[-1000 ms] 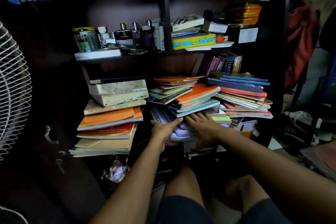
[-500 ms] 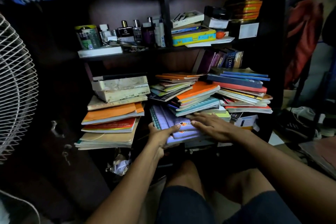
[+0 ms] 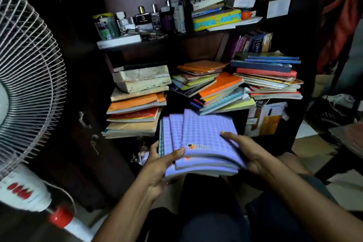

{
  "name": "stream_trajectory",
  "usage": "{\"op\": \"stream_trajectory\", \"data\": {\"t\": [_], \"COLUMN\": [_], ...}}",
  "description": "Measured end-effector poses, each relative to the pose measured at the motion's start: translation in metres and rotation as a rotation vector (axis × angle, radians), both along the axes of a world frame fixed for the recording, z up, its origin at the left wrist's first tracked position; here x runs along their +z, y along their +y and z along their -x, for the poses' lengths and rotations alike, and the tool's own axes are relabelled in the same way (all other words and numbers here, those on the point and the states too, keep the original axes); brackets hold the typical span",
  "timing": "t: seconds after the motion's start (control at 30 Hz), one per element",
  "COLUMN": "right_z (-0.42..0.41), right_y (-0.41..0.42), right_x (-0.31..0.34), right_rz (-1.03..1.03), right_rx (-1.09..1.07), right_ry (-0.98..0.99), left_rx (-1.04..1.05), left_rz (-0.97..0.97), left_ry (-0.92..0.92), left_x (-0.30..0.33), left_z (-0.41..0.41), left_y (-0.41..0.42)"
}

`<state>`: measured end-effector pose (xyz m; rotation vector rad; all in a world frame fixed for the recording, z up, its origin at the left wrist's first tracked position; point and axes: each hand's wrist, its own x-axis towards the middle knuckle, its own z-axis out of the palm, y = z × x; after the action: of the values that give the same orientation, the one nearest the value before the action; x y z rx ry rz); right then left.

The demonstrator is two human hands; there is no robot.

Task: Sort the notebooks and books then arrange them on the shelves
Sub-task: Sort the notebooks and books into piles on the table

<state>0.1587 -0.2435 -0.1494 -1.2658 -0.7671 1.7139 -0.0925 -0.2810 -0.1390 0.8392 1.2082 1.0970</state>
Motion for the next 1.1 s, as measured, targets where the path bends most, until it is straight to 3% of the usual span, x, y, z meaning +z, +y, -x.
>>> {"op": "stream_trajectory", "data": {"t": [0.27, 0.4, 0.6, 0.8, 1.0, 1.1], "right_z": [-0.036, -0.093, -0.191, -0.282, -0.335, -0.354], "right_y": [-0.063, -0.089, -0.132, -0.155, -0.153, -0.15], "right_x": [0.015, 0.034, 0.066, 0.042, -0.034, -0.06], "right_rz": [-0.087, -0.186, -0.417, -0.558, -0.268, -0.178], "right_rx": [0.027, -0.15, -0.573, -1.015, -1.079, -1.005], "right_ry": [0.093, 0.073, -0.006, -0.118, -0.377, -0.495], "left_rx": [-0.246, -0.487, -0.732, -1.015, -1.156, -1.075], "left_rz": [-0.146, -0.266, -0.488, -0.57, -0.539, -0.595], "left_ry": [-0.027, -0.022, 0.2, 0.282, 0.737, 0.997], "left_x": [0.018, 0.039, 0.072, 0.08, 0.045, 0.027], "left_z": [-0.026, -0.079, -0.221, -0.368, -0.454, -0.47], "left_y": [-0.058, -0.038, 0.014, 0.036, 0.038, 0.025]}}
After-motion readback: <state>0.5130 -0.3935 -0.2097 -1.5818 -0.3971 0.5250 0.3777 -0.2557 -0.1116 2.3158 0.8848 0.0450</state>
